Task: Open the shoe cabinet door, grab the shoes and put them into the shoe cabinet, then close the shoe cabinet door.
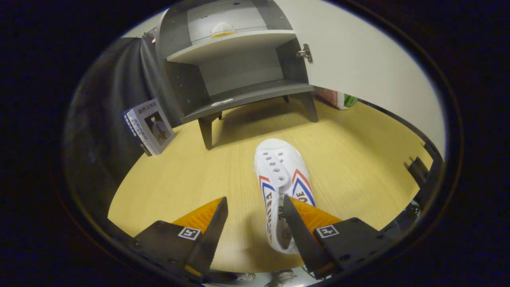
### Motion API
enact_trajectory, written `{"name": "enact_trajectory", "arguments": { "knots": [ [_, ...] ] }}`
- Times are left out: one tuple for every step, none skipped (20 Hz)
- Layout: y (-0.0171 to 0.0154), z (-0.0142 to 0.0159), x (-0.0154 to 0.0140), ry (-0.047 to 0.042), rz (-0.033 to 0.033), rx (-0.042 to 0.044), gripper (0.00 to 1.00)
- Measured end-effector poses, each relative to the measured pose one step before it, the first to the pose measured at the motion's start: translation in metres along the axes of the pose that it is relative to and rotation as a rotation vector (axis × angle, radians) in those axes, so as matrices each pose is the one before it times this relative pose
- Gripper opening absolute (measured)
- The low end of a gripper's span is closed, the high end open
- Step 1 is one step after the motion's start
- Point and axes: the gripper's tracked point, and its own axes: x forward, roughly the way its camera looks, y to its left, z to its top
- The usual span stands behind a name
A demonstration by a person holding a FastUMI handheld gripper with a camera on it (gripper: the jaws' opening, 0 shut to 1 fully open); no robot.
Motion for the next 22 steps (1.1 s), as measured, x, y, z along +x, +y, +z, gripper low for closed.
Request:
{"name": "enact_trajectory", "arguments": {
  "knots": [
    [-0.00046, -0.00123, 0.00469, 0.00791, -0.00291, 0.00309, 0.87],
    [-0.00056, 0.00165, 0.00526, 0.00214, -0.0021, 0.0057, 0.84],
    [0.00165, 0.00138, 0.0051, -0.00307, 0.0001, 0.00828, 0.81],
    [0.00038, 0.00257, 0.00613, -0.00301, -0.00482, 0.00259, 0.79],
    [-0.00321, -0.00214, 0.00457, 0.01323, -0.01422, -0.01541, 0.76],
    [-0.00329, 0.00097, 0.00029, -0.00686, -0.00796, -0.01691, 0.74],
    [-0.00317, 0.00166, 0.00019, -0.00985, -0.01348, -0.01414, 0.71],
    [-0.00157, 0.00125, -0.00247, -0.00964, -0.00249, -0.00143, 0.68],
    [0.0, -0.00052, 0.00288, -0.01373, 0.00014, 0.00635, 0.64],
    [0.00019, -0.0005, -0.00122, 0.00366, 0.00222, -0.00436, 0.59],
    [-0.00037, 0.00259, 0.00001, -0.01653, -0.00327, -0.00139, 0.54],
    [0.0002, -0.00046, -0.00009, -0.00831, -0.00535, -0.01571, 0.49],
    [-0.00123, 0.00056, -0.0003, -0.01176, -0.00757, -0.01872, 0.49],
    [0.00005, 0.00009, -0.00101, -0.00653, -0.00779, -0.01591, 0.49],
    [-0.00045, -0.00008, 0.00036, -0.00661, -0.00701, -0.0165, 0.49],
    [0.00021, 0.00098, -0.00027, -0.00611, -0.00341, -0.00941, 0.49],
    [-0.00108, 0.00287, -0.00038, -0.01751, -0.00312, -0.00091, 0.49],
    [0.0014, 0.0029, -0.00077, -0.00528, 0.00762, 0.01012, 0.49],
    [0.00073, 0.00001, -0.00018, -0.01015, 0.00713, 0.01737, 0.49],
    [-0.00085, -0.00105, 0.0011, 0.00312, -0.00142, 0.00752, 0.49],
    [-0.00124, -0.00147, 0.00209, 0.00702, -0.00136, 0.00218, 0.49],
    [-0.00091, 0.00115, 0.00145, -0.00243, -0.0076, 0.00052, 0.48]
  ]
}}
